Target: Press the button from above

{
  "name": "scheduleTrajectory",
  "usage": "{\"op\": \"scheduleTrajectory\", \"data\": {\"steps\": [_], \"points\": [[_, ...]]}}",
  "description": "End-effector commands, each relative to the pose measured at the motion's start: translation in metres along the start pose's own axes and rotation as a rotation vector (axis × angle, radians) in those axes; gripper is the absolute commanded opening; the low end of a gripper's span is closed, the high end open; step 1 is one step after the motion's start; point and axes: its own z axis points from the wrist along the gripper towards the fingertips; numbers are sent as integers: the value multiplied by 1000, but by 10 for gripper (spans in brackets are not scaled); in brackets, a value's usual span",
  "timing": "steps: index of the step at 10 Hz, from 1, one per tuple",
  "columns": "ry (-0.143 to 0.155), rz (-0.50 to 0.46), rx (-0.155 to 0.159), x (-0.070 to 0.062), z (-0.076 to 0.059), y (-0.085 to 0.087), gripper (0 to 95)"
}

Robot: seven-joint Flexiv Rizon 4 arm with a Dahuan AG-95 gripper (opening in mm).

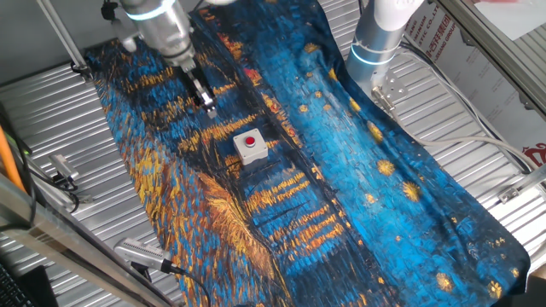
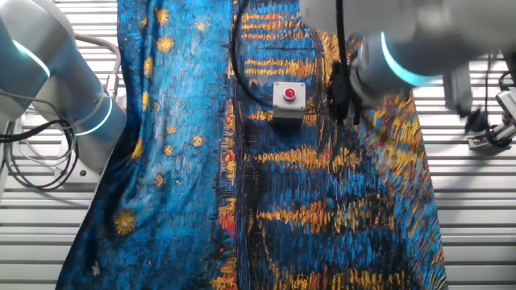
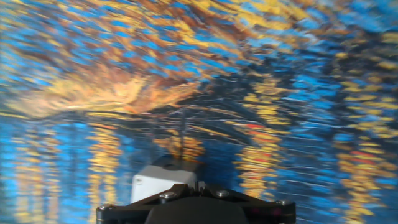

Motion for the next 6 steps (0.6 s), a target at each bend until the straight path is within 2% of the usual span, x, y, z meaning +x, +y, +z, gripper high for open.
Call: {"op": "scheduleTrajectory", "data": {"steps": [1,6], "points": [[4,-44,112,0,0,-2,0],[3,-32,129,0,0,-2,0]]}}
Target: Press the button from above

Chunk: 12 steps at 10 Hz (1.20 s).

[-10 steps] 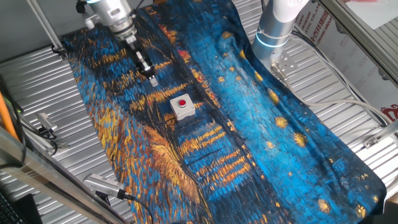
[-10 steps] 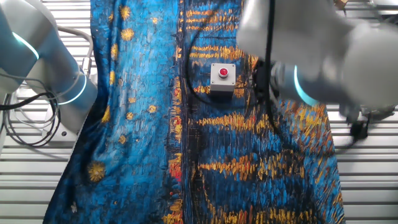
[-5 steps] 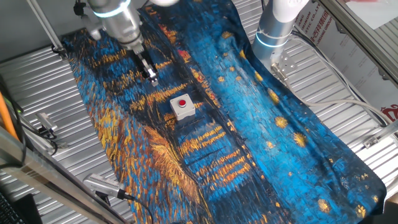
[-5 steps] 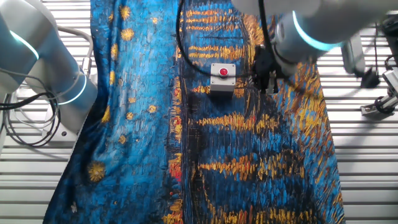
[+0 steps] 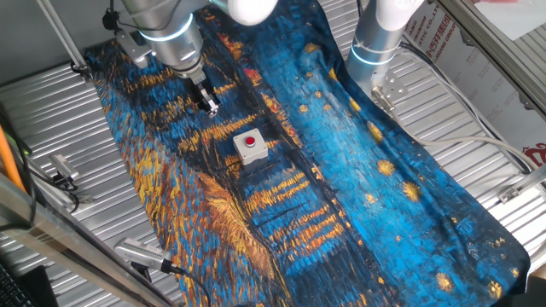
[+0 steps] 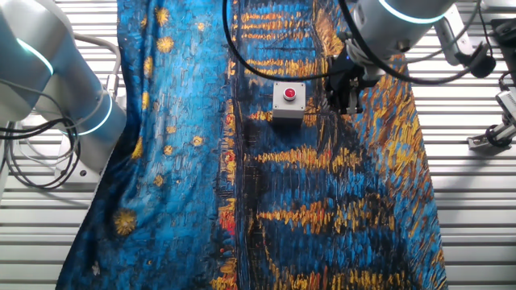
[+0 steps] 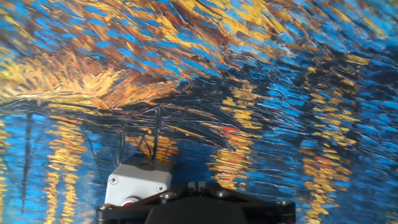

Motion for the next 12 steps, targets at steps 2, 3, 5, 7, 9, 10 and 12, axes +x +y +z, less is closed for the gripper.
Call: {"op": "scheduleTrajectory", "data": {"steps": [2,3,5,7,9,10,12], "points": [[7,-1,-1,0,0,0,0],[7,-2,0,0,0,0,0],[13,4,-3,0,0,0,0],[21,2,-5,0,0,0,0],[35,-5,-13,0,0,0,0],[35,-11,-18,0,0,0,0],[40,-13,-24,0,0,0,0]]}}
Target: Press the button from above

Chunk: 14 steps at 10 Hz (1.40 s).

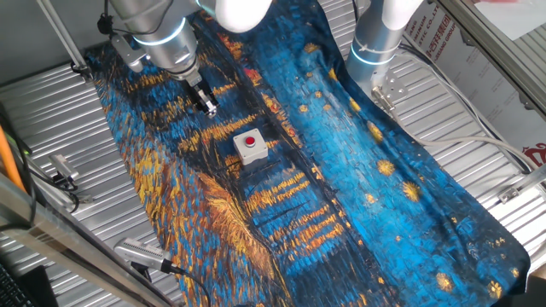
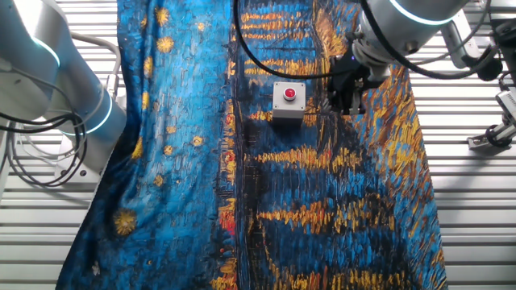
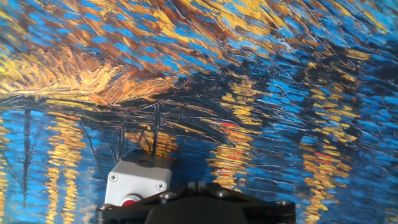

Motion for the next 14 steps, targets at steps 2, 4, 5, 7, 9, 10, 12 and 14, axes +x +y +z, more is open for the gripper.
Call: {"op": "scheduleTrajectory", "data": {"steps": [2,4,5,7,9,10,12,14], "points": [[4,-2,-5,2,1,1,0],[3,-17,-13,2,1,1,0],[5,-35,-24,2,1,1,0],[-4,-96,-89,2,1,1,0],[5,-209,-90,2,1,1,0],[11,-243,-95,2,1,1,0],[43,-315,-136,2,1,1,0],[53,-286,-171,2,1,1,0]]}}
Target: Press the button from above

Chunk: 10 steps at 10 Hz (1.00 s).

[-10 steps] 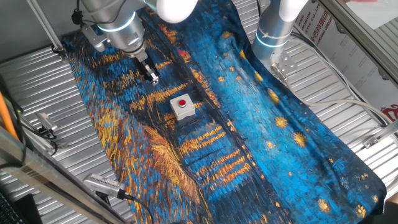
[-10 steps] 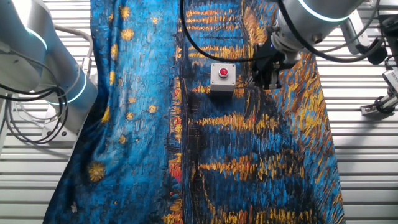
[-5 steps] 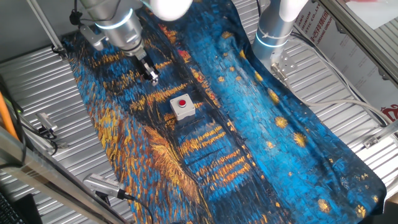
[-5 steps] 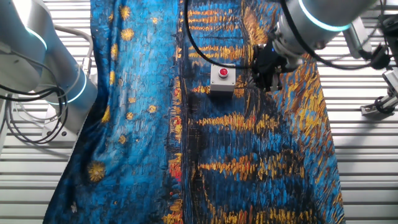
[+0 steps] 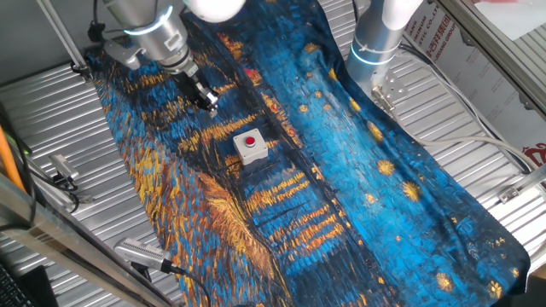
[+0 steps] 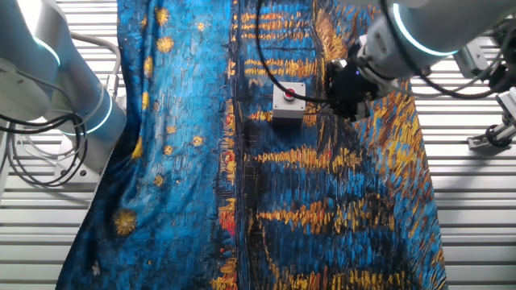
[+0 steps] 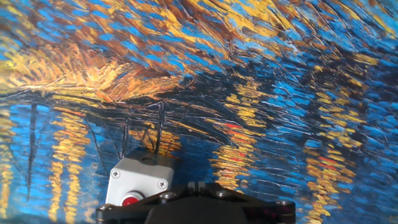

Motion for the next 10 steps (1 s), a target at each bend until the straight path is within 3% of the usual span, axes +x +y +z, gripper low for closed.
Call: {"op": "scheduleTrajectory", "data": {"steps": [1,3,5,10], "points": [[-1,39,-65,0,0,1,0],[-51,193,-251,0,0,1,0],[-44,188,-222,0,0,1,0],[-42,183,-215,0,0,1,0]]}}
